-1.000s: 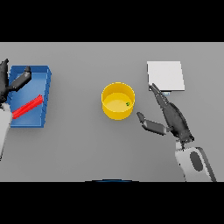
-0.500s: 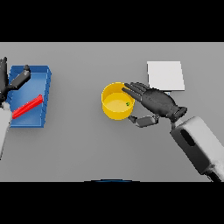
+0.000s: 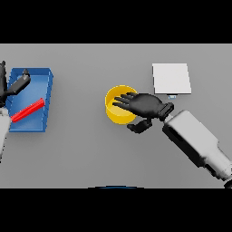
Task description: Pick up the red beaker and tilt it to pour out 1 green nut into yellow bowl. Pick up the yellow bowl and place it on the metallic measuring scale.
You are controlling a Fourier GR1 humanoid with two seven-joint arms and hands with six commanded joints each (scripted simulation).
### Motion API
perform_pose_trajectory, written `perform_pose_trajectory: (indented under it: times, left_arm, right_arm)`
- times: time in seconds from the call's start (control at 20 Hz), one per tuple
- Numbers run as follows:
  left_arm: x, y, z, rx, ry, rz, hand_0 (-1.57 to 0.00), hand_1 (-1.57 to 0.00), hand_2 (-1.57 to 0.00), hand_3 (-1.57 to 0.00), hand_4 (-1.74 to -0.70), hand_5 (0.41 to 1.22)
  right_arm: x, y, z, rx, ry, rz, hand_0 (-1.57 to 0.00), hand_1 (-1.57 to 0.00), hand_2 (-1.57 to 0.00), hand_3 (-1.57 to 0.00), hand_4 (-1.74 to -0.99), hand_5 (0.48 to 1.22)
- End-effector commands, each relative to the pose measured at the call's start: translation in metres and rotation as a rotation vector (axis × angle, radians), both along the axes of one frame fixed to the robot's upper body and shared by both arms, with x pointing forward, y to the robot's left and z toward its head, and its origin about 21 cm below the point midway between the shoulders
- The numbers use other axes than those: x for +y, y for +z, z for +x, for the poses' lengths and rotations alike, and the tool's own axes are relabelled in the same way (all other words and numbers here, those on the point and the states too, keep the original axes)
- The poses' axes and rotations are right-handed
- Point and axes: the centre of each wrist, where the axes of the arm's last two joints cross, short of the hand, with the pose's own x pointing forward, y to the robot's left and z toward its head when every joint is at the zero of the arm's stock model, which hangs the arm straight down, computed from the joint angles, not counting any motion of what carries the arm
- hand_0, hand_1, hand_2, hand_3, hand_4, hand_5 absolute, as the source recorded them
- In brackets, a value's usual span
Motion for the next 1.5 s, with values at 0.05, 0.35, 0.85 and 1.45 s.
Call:
perform_pose_trajectory:
  times: [0.05,0.35,0.85,1.45]
  left_arm:
    - [0.0,0.002,0.002,-0.003,0.011,0.006,0.0,0.0,0.0,0.0,-0.74,0.698]
    - [0.006,0.002,-0.003,-0.005,-0.003,0.004,0.0,0.0,0.0,0.0,-0.74,0.697]
    - [0.007,0.006,0.002,-0.009,0.006,0.004,0.0,0.0,0.0,0.0,-0.75,0.701]
    - [0.006,0.004,0.002,-0.007,-0.002,0.027,0.0,0.0,0.0,0.0,-0.74,0.69]
  right_arm:
    - [0.005,-0.003,0.004,0.021,0.015,-0.026,0.0,0.0,0.0,0.0,-1.238,0.727]
    - [0.025,-0.002,0.017,0.008,0.036,-0.109,0.0,0.0,0.0,0.0,-1.259,0.734]
    - [0.029,-0.013,0.023,0.121,-0.03,-0.196,-0.03,-0.04,-0.07,-0.14,-1.302,0.805]
    - [0.025,-0.01,0.02,0.163,0.009,-0.185,-1.45,-1.45,-1.27,-1.32,-1.693,1.188]
